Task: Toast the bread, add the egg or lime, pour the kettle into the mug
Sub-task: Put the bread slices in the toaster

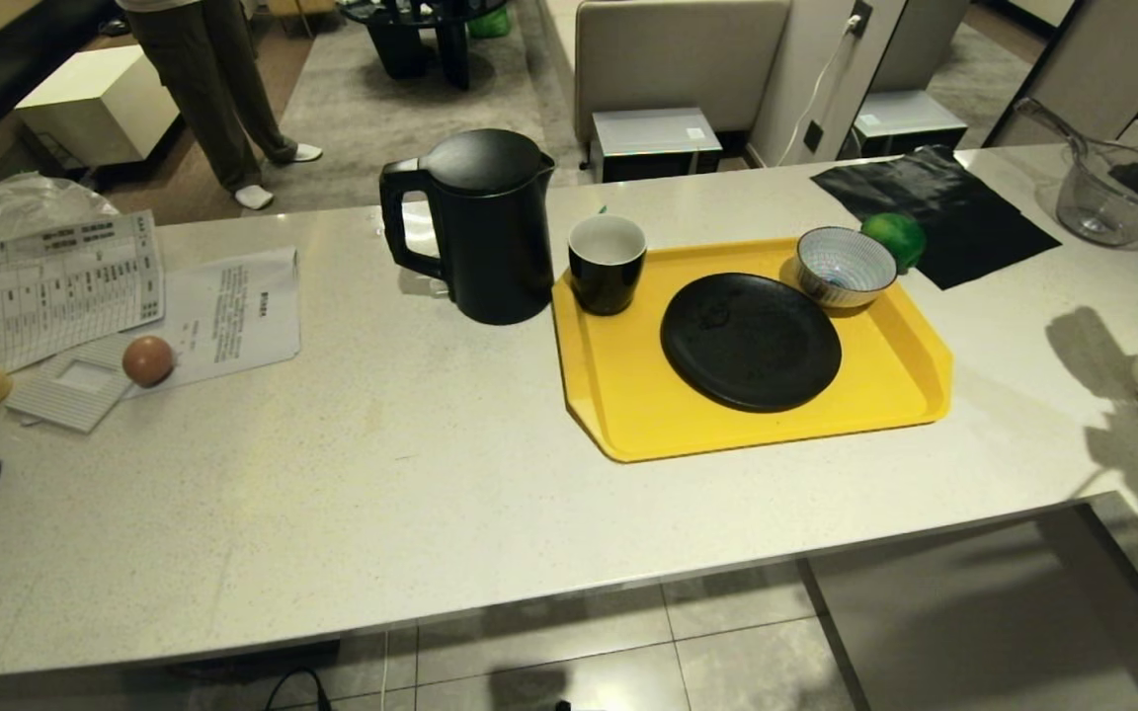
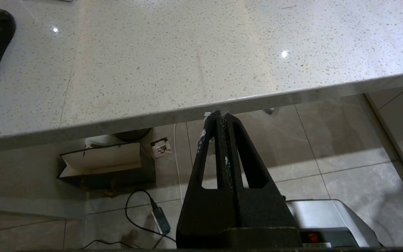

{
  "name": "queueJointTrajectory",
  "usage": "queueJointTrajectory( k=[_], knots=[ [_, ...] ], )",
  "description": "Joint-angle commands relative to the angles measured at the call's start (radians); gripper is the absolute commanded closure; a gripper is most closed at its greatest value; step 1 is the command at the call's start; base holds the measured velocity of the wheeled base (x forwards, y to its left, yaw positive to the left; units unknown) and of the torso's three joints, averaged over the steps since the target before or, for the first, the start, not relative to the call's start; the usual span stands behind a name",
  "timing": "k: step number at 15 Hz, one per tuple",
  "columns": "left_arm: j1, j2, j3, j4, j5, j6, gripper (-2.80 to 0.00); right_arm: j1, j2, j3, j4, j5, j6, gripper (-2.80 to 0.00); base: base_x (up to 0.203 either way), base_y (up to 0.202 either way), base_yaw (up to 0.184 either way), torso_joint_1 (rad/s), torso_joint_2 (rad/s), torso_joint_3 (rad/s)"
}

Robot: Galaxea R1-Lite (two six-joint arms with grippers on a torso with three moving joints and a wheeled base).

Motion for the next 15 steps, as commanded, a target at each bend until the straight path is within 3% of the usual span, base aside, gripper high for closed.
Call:
queueJointTrajectory(
  k=[1,8,15],
  knots=[
    [0.000,0.001,0.000,0.000,0.000,0.000,0.00,-0.001,0.003,0.002,-0.001,0.003,0.001,0.00,0.000,0.000,0.000,0.000,0.00,0.000],
    [0.000,0.001,0.000,0.000,0.000,0.000,0.00,-0.003,0.002,0.016,-0.003,0.006,0.001,0.00,0.000,0.000,0.000,0.000,0.00,0.000],
    [0.000,0.001,0.000,0.000,0.000,0.000,0.00,-0.002,0.000,0.024,-0.003,0.009,-0.001,0.00,0.002,0.006,-0.155,0.001,0.00,0.002]
  ],
)
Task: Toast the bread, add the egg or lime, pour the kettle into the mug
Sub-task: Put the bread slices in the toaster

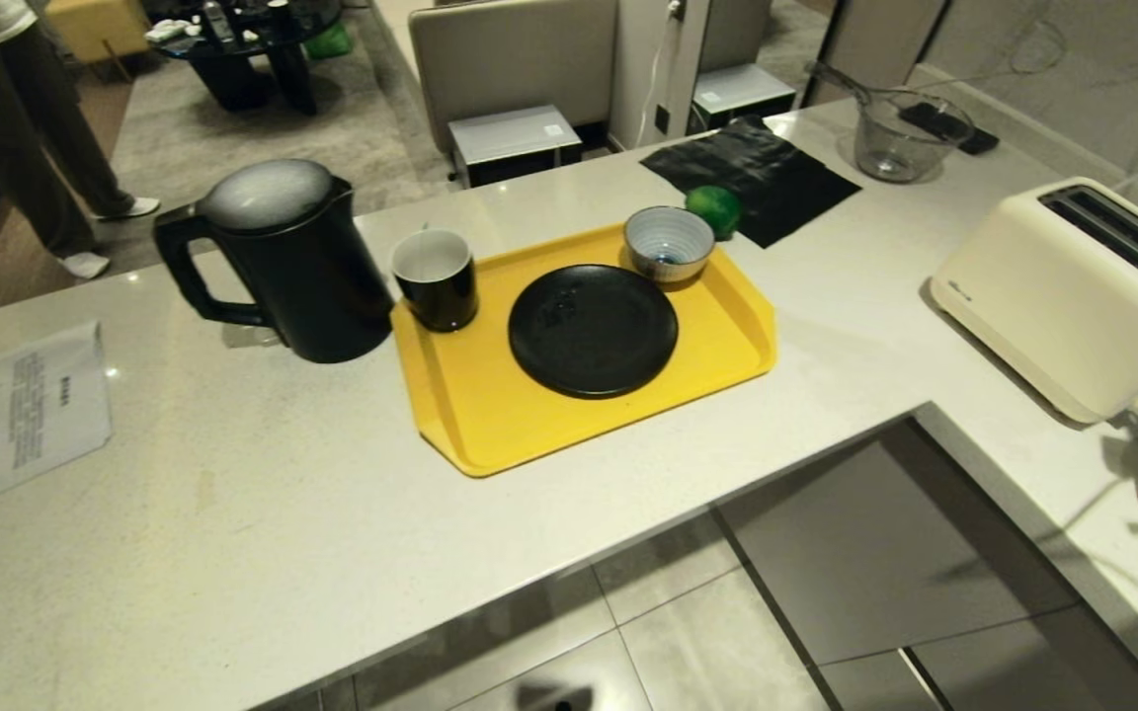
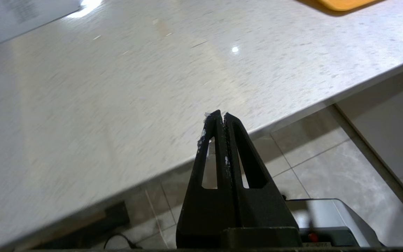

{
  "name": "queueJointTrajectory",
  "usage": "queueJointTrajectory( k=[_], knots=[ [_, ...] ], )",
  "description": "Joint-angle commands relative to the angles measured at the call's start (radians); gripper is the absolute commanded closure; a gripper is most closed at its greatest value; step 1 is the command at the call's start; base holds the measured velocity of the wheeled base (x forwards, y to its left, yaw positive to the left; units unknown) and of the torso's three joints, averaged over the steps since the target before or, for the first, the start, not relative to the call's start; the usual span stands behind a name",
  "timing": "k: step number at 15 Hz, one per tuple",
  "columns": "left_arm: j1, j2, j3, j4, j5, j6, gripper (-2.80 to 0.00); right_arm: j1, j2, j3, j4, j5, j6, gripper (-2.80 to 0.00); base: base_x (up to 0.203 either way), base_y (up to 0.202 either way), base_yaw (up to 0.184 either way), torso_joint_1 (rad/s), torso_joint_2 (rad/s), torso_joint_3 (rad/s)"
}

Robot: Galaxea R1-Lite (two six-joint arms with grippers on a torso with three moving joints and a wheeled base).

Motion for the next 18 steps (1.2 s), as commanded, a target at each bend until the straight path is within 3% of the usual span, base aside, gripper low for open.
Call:
queueJointTrajectory(
  k=[1,6,11,18],
  knots=[
    [0.000,0.001,0.000,0.000,0.000,0.000,0.00,0.001,-0.002,0.007,-0.003,0.006,0.000,0.00,0.003,0.006,-0.152,0.012,0.01,0.002],
    [0.000,0.001,0.000,0.000,0.000,0.000,0.00,0.004,0.003,0.012,-0.014,0.048,-0.002,0.00,0.000,0.001,-0.034,-0.002,0.00,0.002],
    [0.000,0.001,0.000,0.000,0.000,0.002,0.00,0.041,0.074,0.007,-0.219,0.096,-0.018,0.00,0.000,0.000,0.000,0.000,0.00,0.000],
    [0.000,0.001,0.000,0.000,0.001,-0.003,0.00,0.142,0.213,-0.053,-0.255,0.091,-0.230,0.00,0.000,0.000,0.000,0.000,0.00,0.000]
  ],
)
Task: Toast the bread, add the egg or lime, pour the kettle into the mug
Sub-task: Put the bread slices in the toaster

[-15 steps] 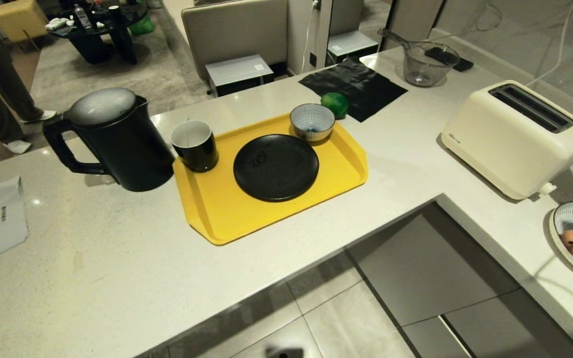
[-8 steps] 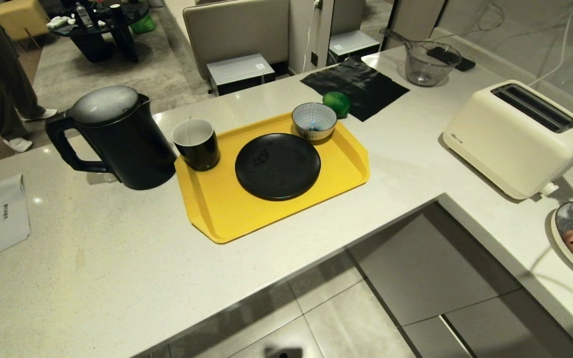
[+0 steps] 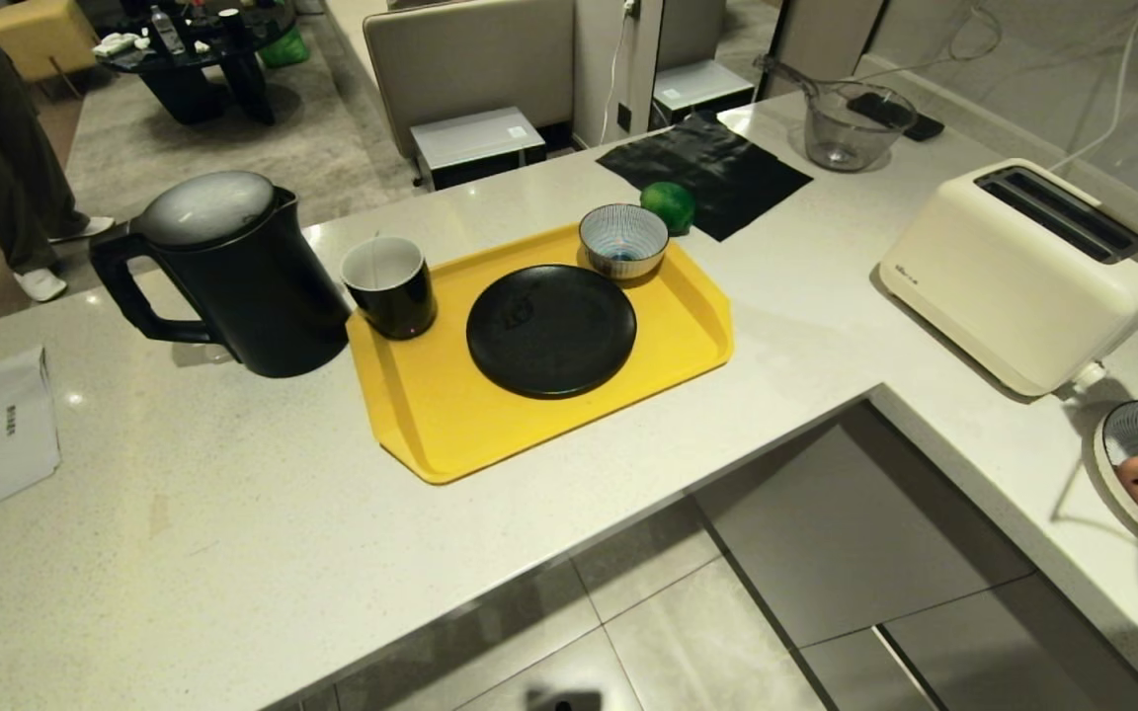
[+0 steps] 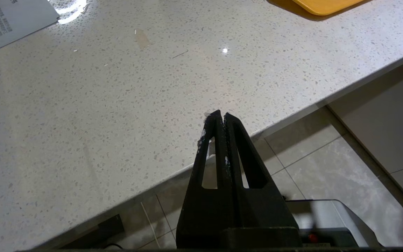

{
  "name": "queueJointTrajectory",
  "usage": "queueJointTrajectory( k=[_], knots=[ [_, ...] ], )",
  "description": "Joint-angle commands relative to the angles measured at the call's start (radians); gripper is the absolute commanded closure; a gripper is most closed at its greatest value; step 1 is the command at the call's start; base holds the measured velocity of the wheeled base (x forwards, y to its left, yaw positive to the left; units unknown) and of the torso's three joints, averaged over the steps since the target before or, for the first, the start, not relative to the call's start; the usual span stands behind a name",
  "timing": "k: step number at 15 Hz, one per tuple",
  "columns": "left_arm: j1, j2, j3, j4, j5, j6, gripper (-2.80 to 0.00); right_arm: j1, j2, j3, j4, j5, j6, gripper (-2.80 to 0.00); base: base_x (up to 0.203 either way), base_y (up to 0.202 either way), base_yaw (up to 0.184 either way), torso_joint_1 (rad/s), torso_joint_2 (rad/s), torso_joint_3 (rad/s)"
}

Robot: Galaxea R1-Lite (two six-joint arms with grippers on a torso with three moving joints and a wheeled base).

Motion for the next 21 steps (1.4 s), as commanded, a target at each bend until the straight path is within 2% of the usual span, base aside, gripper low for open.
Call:
queueJointTrajectory(
  k=[1,6,10,14,21],
  knots=[
    [0.000,0.001,0.000,0.000,0.002,0.000,0.00,0.023,0.072,-0.021,-0.040,-0.003,-0.037,0.00,0.000,0.000,0.000,0.000,0.00,0.000],
    [0.000,0.001,0.000,0.000,0.000,0.000,0.00,0.074,0.175,-0.027,-0.265,-0.098,-0.044,0.00,0.000,0.000,0.000,0.000,0.00,0.000],
    [0.000,0.001,0.000,0.000,0.000,0.000,0.00,0.137,0.198,-0.030,-0.275,-0.153,-0.044,0.00,0.000,0.000,0.000,0.000,0.00,0.000],
    [0.000,0.001,0.000,0.000,0.000,0.000,0.00,0.169,0.203,-0.023,-0.275,-0.155,-0.044,0.00,0.000,0.000,0.000,0.000,0.00,0.000],
    [0.000,0.001,0.000,0.000,0.000,0.000,0.00,0.177,0.216,0.015,-0.275,-0.155,-0.045,0.00,0.000,0.000,0.000,0.000,0.00,0.000]
  ],
)
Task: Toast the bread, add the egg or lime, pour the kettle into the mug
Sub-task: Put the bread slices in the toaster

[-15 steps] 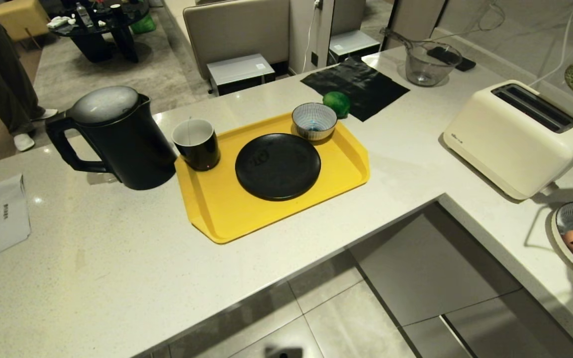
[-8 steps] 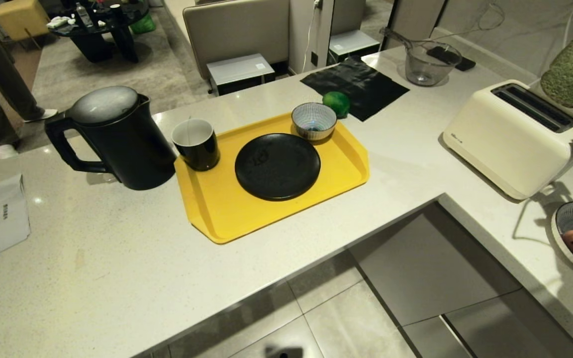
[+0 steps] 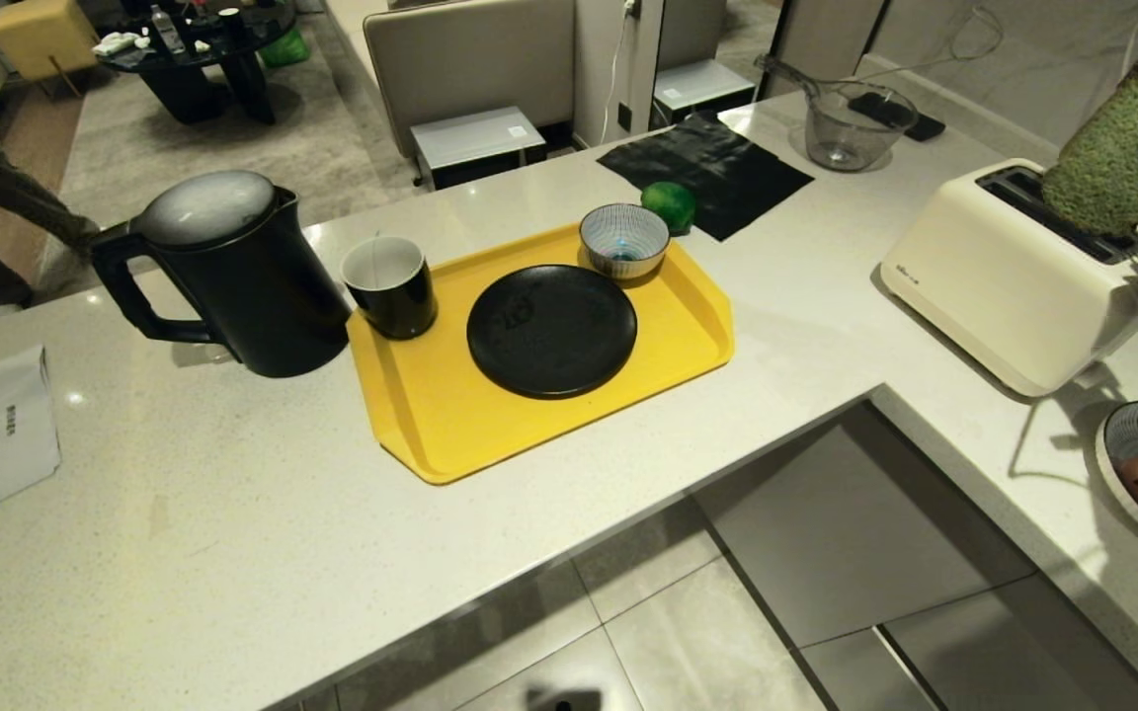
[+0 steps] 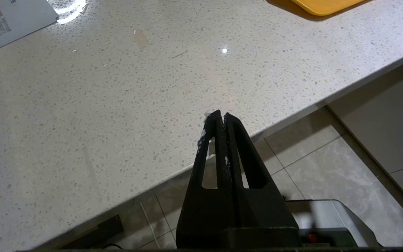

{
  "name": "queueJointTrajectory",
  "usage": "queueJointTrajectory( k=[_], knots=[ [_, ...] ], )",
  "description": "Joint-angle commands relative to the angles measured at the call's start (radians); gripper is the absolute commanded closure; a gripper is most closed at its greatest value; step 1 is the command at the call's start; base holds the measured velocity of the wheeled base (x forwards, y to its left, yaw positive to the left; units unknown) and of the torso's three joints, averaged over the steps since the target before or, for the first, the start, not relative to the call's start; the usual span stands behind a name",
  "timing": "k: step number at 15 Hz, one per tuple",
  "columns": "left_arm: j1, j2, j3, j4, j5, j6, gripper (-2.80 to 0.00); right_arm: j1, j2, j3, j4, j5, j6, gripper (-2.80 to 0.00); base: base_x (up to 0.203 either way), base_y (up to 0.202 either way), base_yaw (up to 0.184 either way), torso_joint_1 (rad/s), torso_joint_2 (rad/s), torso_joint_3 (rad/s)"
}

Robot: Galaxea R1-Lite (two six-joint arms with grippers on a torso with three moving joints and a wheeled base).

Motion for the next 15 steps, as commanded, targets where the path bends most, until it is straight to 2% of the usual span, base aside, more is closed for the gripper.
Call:
queueJointTrajectory(
  k=[1,5,15],
  knots=[
    [0.001,0.001,0.000,0.000,0.000,0.000,0.00,0.011,0.003,0.021,-0.005,0.001,-0.002,0.00,0.000,0.000,0.000,0.000,0.00,0.000],
    [0.001,0.001,0.000,0.000,0.000,0.000,0.00,0.047,0.022,0.049,-0.006,-0.023,-0.042,0.00,0.000,0.000,0.000,0.000,0.00,0.000],
    [0.001,0.001,0.000,0.000,0.000,0.000,0.00,0.067,0.072,-0.033,-0.020,-0.060,-0.010,0.00,0.000,0.000,0.000,0.000,0.00,0.000]
  ],
)
